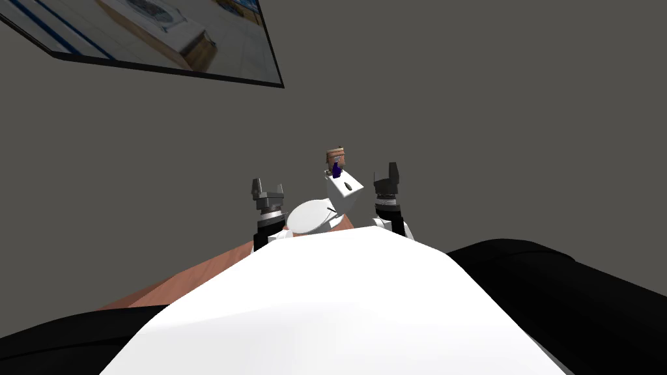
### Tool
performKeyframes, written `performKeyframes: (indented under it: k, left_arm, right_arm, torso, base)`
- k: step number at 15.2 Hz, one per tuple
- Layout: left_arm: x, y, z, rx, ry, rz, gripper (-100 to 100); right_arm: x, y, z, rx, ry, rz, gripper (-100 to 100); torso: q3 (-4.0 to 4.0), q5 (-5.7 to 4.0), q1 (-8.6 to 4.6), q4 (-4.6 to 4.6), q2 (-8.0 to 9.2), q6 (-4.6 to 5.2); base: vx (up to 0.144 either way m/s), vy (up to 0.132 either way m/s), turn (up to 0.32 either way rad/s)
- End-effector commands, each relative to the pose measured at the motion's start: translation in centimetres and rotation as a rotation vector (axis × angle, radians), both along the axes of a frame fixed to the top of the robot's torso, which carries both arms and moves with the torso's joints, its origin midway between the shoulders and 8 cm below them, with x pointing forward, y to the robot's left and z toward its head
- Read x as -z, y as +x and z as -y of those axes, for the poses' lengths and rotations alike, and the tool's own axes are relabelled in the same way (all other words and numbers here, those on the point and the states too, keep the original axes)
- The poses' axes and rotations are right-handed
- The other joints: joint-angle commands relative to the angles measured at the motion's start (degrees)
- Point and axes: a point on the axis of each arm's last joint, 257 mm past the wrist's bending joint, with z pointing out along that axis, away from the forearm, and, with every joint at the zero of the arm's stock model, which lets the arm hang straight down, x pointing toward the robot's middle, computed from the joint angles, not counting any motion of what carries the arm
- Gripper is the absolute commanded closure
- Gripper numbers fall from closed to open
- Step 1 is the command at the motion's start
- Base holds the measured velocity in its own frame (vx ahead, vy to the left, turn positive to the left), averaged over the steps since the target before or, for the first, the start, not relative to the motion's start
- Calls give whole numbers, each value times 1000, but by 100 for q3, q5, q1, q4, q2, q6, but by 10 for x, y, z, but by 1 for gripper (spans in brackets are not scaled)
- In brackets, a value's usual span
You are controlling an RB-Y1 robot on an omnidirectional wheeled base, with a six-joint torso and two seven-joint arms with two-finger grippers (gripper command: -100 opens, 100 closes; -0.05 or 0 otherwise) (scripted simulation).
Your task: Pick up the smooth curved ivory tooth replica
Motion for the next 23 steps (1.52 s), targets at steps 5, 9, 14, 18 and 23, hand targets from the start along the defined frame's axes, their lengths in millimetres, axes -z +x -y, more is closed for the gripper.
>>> performKeyframes:
  k: [5,9,14,18,23]
  left_arm:
    - [0,0,0,0,0,0,0]
    - [0,0,0,0,0,0,0]
    - [0,0,0,0,0,0,0]
    - [0,0,0,0,0,0,0]
    - [0,0,0,0,0,0,0]
  right_arm:
    - [28,11,-8,-36,-94,-84,-100]
    - [52,19,-11,-55,-154,-150,-100]
    - [99,28,-8,-76,-256,-273,-100]
    - [137,31,-1,-86,-333,-369,-100]
    - [158,32,3,-100,-401,-424,-100]
  torso:
    - [-6,3,18,-2,-10,0]
    - [-10,6,28,-4,-17,-1]
    - [-12,6,28,-5,-20,-1]
    - [-2,4,19,-1,-2,0]
    - [1,4,16,0,1,1]
  base:
    - [22,41,3]
    - [37,71,4]
    - [41,70,4]
    - [-4,45,-12]
    - [-3,35,-12]
